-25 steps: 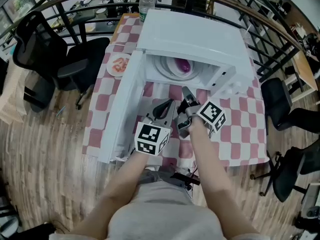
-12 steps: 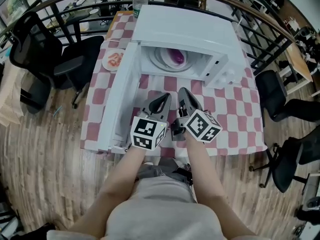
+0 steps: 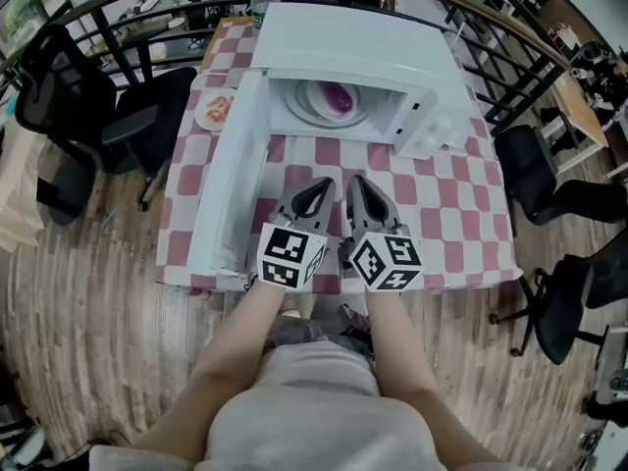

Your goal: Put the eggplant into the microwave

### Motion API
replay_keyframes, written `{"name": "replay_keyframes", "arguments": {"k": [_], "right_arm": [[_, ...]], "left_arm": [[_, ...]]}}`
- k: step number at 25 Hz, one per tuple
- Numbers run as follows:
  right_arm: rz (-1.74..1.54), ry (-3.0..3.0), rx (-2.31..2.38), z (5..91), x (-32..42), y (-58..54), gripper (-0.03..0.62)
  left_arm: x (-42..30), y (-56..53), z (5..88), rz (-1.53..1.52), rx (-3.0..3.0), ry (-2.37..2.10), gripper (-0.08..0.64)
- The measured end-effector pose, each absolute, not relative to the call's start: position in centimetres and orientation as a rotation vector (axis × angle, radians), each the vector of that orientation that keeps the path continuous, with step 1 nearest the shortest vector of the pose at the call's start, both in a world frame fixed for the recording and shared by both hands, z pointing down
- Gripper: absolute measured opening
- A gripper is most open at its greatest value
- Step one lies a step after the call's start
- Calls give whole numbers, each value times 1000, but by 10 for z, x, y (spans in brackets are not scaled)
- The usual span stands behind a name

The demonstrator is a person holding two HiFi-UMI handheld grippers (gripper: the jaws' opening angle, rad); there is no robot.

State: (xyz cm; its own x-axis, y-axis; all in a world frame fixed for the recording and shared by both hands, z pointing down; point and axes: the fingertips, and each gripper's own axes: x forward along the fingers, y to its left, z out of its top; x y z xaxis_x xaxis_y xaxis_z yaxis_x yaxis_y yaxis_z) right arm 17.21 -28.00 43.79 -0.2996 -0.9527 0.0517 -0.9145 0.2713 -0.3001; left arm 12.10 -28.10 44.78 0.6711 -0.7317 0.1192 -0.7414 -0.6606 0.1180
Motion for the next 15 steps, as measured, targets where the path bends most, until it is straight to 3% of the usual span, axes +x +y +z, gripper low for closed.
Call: {"name": "replay_keyframes", "arguments": {"k": [15], "right_arm": [[-118, 2412, -1884, 419, 173, -241, 25]], "left_arm": [[130, -255, 433, 37, 2821, -1186, 5]]}}
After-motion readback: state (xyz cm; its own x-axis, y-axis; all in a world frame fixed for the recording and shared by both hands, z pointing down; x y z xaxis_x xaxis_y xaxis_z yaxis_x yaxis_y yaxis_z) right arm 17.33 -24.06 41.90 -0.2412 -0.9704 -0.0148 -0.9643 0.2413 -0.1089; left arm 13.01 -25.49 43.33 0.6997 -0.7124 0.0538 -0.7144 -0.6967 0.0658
